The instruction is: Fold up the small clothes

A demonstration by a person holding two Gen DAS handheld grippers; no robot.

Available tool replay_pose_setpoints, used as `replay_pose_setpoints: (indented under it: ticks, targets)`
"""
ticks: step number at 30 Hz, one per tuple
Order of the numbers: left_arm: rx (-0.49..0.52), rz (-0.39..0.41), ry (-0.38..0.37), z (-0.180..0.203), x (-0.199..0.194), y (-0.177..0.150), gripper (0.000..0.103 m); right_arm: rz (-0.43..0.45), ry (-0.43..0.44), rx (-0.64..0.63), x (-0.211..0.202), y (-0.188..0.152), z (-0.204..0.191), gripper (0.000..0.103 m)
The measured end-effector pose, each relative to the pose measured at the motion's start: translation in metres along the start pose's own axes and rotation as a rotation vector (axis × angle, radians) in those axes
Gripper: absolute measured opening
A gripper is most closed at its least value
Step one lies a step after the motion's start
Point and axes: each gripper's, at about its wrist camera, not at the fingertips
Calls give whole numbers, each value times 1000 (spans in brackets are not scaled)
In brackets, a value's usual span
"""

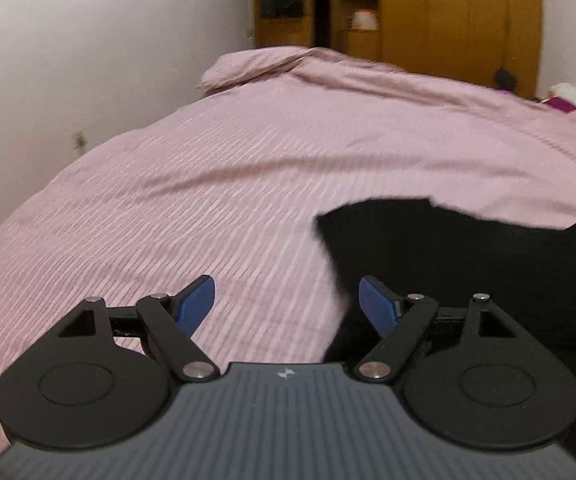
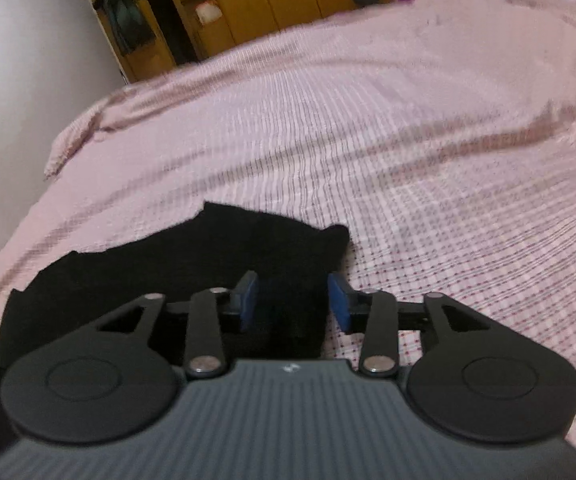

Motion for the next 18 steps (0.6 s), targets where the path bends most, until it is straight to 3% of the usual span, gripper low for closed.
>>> replay_pose_setpoints:
  ticks: [3, 8, 9, 10, 12, 15, 18]
  targets:
    - [28, 20, -63, 17, 8, 15, 83, -60, -63, 75, 14, 2, 5, 45]
    - [112, -10, -158, 50, 37, 24, 83, -78, 26, 205, 3, -8, 15, 43]
    - [129, -24, -166, 56, 44, 23, 83, -86, 59, 213, 2, -9, 16, 32]
    - [142, -37, -167, 61, 50, 21, 83, -89, 77, 212, 0, -9, 15, 7]
    - [165, -67, -154, 69, 59, 14, 83, -34, 80, 186, -11, -6, 9, 7]
    - [165, -114, -139, 68, 72, 3, 83, 109, 185, 103, -46, -5, -3, 6]
    - [109, -162, -140, 54, 85, -8, 83, 124, 240, -2, -69, -20, -8, 6]
Point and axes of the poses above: each gripper's, at about its wrist camera, not at the fingertips, and x roughly the way its jaws point, z to its right, y to its top, and after that the axes turned 3 degrees about y, right-handed
